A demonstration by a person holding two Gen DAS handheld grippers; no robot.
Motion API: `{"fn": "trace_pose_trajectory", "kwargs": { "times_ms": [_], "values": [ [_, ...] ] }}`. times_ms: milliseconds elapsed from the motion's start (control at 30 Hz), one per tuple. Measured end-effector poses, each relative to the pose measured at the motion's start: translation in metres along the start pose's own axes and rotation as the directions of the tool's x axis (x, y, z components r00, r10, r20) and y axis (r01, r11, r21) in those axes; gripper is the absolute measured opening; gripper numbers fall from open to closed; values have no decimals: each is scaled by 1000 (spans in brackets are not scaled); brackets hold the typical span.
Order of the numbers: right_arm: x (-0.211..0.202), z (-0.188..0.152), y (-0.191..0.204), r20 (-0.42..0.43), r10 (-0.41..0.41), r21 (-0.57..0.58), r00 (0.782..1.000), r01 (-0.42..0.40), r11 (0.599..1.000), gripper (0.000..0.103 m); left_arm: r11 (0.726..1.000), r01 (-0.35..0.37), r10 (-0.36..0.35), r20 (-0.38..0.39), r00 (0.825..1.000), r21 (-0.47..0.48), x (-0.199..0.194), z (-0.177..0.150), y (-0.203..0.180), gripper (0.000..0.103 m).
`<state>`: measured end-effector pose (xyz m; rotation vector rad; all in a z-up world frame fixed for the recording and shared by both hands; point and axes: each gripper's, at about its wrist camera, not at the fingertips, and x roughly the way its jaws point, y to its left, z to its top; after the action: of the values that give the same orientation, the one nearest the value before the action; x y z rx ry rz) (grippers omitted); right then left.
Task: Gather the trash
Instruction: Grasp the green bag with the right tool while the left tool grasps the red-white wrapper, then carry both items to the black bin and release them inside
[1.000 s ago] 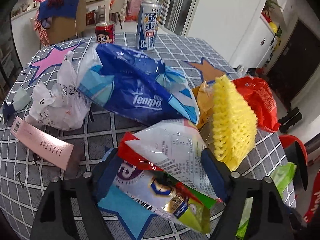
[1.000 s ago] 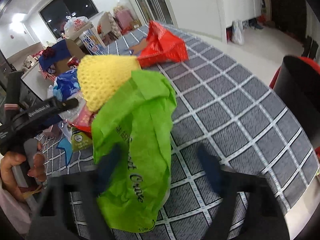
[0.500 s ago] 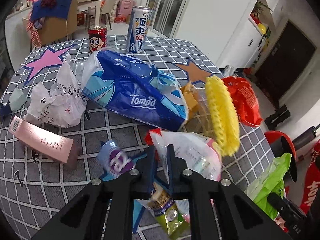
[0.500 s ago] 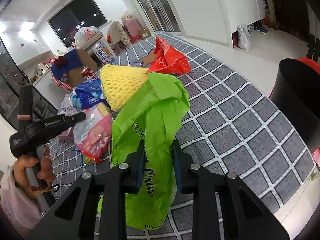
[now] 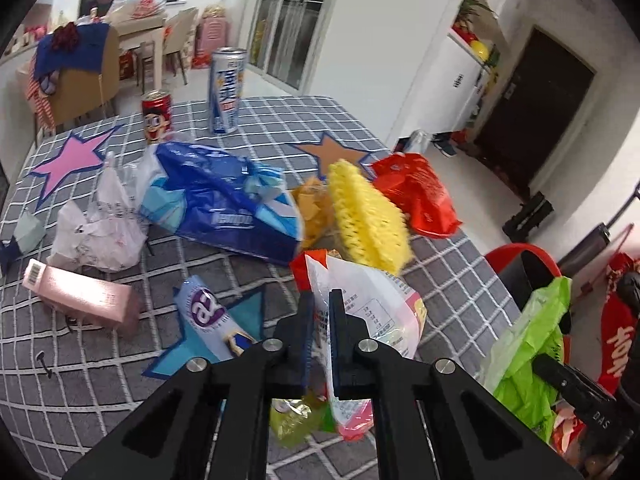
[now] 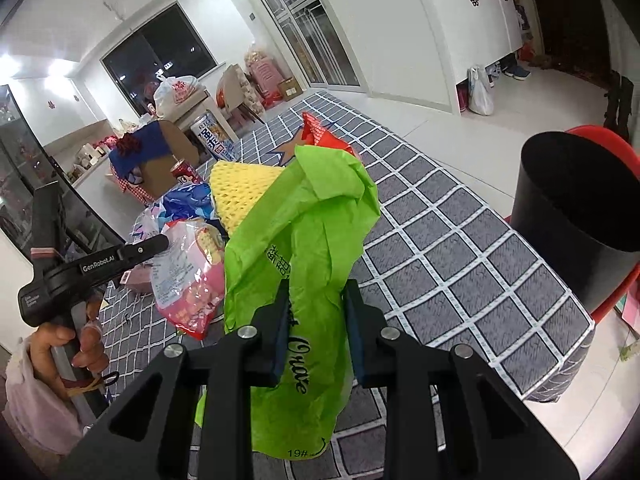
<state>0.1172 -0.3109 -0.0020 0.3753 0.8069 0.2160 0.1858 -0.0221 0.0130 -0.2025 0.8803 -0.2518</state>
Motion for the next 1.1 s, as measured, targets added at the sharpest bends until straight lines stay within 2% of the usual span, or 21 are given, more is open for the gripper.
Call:
{"fn": "trace_pose_trajectory", "kwargs": {
  "times_ms": [133, 200, 233, 367, 500, 600, 733, 1000, 1100],
  "values": [
    [-2, -2, -3, 0, -3, 8, 1000, 3, 1000, 26, 1000, 16, -16, -7, 1000, 25, 0, -8, -11, 103],
    [-4, -3, -5, 1, -6, 11, 1000, 6, 1000, 27, 1000, -13, 12, 35, 999, 22, -5, -12, -14, 103],
    [-5, -3, -6, 2, -7, 13, 1000, 7, 1000, 27, 999, -5, 3, 42, 999, 36, -6, -14, -16, 103],
    [-5, -3, -8, 5, -12, 22, 1000, 12, 1000, 27, 999, -25, 25, -15, 1000, 34, 5, -18, -17, 103],
    [-6, -5, -10, 5, -15, 25, 1000, 15, 1000, 27, 1000, -4, 3, -59, 998, -10, 16, -23, -17, 103],
    [-7, -6, -10, 4, -16, 24, 1000, 16, 1000, 27, 1000, 8, -7, -121, 993, 4, 31, -27, -23, 103],
    [-9, -6, -11, 4, -21, 24, 1000, 21, 1000, 27, 1000, 18, -18, -155, 988, 3, 46, -32, -29, 103],
    [-23, -3, -20, 35, -24, 23, 999, 23, 999, 27, 993, 45, -35, -90, 995, 111, 26, -34, -49, 103],
    [-34, 4, -29, 64, -30, 34, 998, 28, 999, 27, 987, 73, -65, -63, 996, 140, 9, -31, -59, 101]
  ]
}}
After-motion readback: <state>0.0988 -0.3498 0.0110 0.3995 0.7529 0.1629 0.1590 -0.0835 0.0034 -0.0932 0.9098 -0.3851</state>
